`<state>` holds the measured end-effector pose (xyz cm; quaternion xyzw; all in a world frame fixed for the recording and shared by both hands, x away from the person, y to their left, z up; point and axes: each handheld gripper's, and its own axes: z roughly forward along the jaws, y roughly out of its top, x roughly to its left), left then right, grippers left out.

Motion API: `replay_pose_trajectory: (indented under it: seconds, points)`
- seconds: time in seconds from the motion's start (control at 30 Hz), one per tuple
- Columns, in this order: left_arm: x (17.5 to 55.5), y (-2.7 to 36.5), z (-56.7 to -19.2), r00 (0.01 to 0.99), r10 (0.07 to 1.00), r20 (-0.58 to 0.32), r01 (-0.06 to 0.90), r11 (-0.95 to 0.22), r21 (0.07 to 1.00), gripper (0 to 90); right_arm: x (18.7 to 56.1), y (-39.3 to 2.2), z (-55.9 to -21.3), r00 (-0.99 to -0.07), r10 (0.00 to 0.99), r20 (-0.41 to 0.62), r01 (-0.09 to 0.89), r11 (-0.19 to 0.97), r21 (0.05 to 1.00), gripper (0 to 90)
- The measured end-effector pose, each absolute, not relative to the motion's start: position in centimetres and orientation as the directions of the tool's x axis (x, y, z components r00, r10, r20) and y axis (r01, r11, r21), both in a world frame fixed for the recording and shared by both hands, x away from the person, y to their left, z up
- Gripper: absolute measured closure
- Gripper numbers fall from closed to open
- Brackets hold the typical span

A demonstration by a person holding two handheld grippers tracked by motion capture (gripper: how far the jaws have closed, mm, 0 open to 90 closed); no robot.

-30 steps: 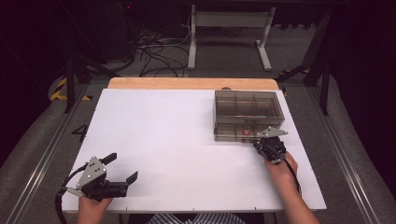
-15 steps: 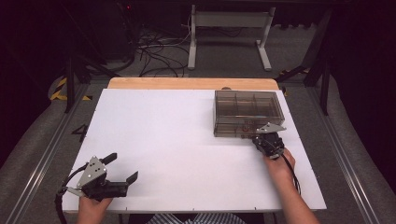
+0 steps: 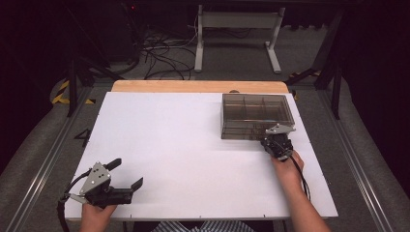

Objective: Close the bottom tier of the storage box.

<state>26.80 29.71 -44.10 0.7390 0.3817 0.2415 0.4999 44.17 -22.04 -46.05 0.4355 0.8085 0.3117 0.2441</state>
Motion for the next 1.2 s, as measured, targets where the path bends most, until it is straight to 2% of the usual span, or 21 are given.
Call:
replay_pose_trajectory:
  seconds: [0.67,1.2]
  points:
    - [26.9,29.8,-44.2,0.592,0.806,-0.027,0.325,-0.208,0.922,1.4,44.3,-22.1,-46.1,-0.501,0.857,-0.116,0.554,0.421,0.718,90.0]
    - [26.9,29.8,-44.1,0.59,0.807,-0.023,0.321,-0.208,0.924,1.4,42.0,-22.7,-43.7,-0.525,0.842,-0.124,0.484,0.415,0.77,88.0]
